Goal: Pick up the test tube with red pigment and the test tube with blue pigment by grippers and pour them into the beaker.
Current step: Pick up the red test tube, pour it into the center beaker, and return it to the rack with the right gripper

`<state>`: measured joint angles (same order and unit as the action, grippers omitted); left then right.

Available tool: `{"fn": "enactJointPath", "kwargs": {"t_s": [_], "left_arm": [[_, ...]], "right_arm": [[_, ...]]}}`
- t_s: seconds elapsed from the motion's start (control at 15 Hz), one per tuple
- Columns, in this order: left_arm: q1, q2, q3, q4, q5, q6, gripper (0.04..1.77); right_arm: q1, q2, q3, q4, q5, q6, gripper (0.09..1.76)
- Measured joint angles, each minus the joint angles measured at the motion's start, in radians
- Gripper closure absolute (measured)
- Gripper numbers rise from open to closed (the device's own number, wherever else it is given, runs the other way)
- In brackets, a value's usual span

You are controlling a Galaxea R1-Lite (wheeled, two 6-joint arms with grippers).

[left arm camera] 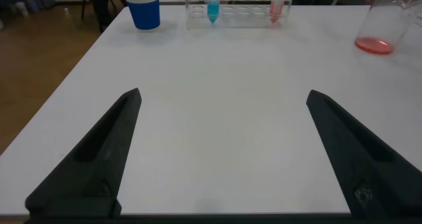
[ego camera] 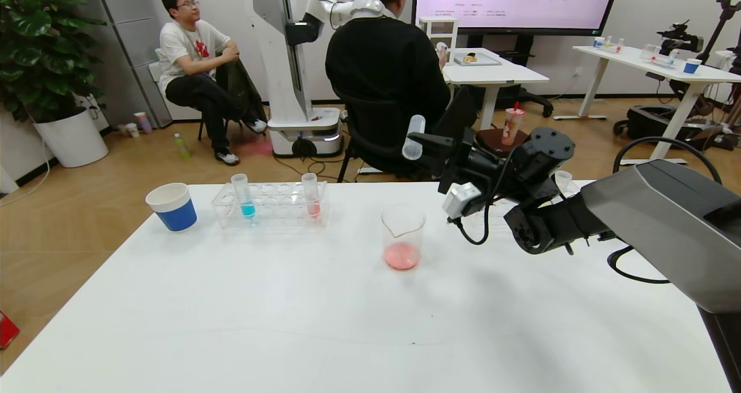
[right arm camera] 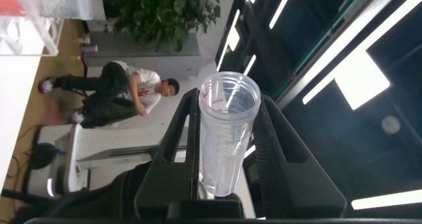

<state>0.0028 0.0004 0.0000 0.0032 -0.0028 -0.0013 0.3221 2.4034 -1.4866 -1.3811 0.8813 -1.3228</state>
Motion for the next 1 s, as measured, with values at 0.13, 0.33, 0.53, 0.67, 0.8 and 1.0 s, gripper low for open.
{"fn": "enactJointPath", "kwargs": {"t_s": [0.13,0.33,0.53,0.67,0.8,1.0], "left_arm": [[0.0,0.0,0.0,0.0,0.0,0.0,0.06],[0.0,0.0,0.0,0.0,0.0,0.0,0.06],[0.0,0.0,0.0,0.0,0.0,0.0,0.06],[0.0,0.0,0.0,0.0,0.0,0.0,0.06],[0.0,0.0,0.0,0.0,0.0,0.0,0.06],[0.0,0.0,0.0,0.0,0.0,0.0,0.06]], "right_arm": [[0.004,-0.027,-0.021,-0.01,-0.086,0.208,1.34],[0.019,-0.075,-0.011,-0.063,-0.28,0.496,1.34],[0.039,-0.13,0.077,-0.101,-0.486,0.726,1.34],[0.05,-0.18,0.186,-0.101,-0.603,0.834,1.34],[0.064,-0.254,0.316,-0.072,-0.751,0.984,1.34],[0.078,-0.399,0.463,0.132,-0.895,1.102,1.34]]}}
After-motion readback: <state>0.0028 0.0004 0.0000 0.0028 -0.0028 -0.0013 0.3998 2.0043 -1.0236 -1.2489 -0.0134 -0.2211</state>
